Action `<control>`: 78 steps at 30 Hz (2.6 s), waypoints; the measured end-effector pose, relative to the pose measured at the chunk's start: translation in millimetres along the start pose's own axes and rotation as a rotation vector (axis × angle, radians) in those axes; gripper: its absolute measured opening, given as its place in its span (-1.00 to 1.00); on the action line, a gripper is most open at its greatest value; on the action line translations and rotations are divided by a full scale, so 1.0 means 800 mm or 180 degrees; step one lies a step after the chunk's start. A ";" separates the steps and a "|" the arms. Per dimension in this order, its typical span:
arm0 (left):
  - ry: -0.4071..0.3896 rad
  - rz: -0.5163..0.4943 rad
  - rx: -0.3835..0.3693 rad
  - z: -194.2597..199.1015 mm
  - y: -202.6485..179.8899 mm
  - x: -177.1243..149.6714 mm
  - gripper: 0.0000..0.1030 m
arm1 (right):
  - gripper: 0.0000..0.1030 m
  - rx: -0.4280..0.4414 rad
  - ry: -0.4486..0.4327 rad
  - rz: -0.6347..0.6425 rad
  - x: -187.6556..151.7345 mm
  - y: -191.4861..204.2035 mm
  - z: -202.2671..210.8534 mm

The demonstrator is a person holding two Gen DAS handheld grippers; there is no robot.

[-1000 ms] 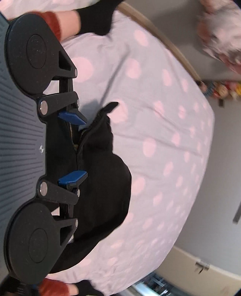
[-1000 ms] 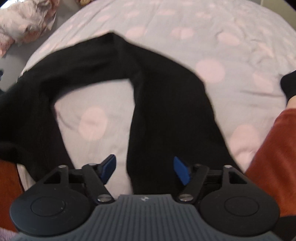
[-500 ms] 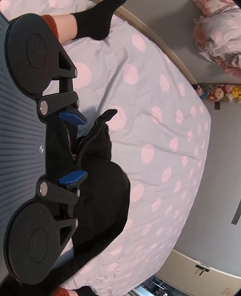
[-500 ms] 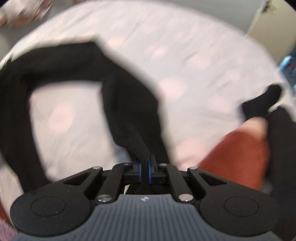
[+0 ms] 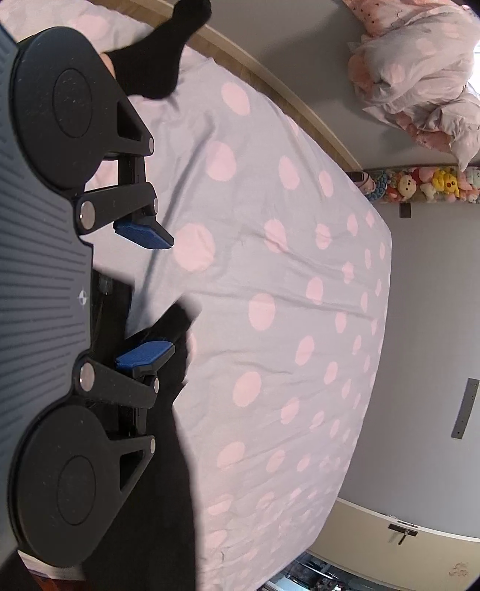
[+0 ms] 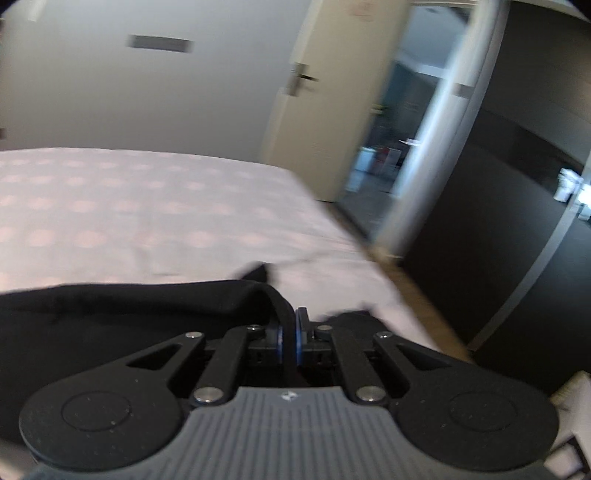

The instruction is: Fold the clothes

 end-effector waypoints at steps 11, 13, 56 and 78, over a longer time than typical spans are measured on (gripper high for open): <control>0.0660 -0.0200 -0.0561 -0.123 -0.091 -0.008 0.36 | -0.87 -0.0518 0.0378 -0.0176 -0.052 -0.077 -0.013; 0.0907 -0.0278 -0.0606 -0.154 -0.109 -0.021 0.36 | -0.86 -0.0547 0.0381 -0.0107 -0.055 -0.078 -0.015; -0.0173 0.1020 -0.0424 -0.061 0.032 0.073 -0.86 | -0.86 0.0007 -0.0206 0.0342 0.068 0.025 -0.036; -0.0173 0.1080 0.1063 -0.212 0.163 0.098 -0.85 | 0.04 0.1076 0.0194 0.0612 0.191 0.313 -0.358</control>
Point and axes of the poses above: each gripper's, at about its wrist camera, not at the fingertips, and z roughly against the way its jaws point, y to its left, x to its top, the point moved 4 cm from there along -z, roughly the way its jaws point, and after that the axes turned 12 degrees about z, right-handed, at the moved point
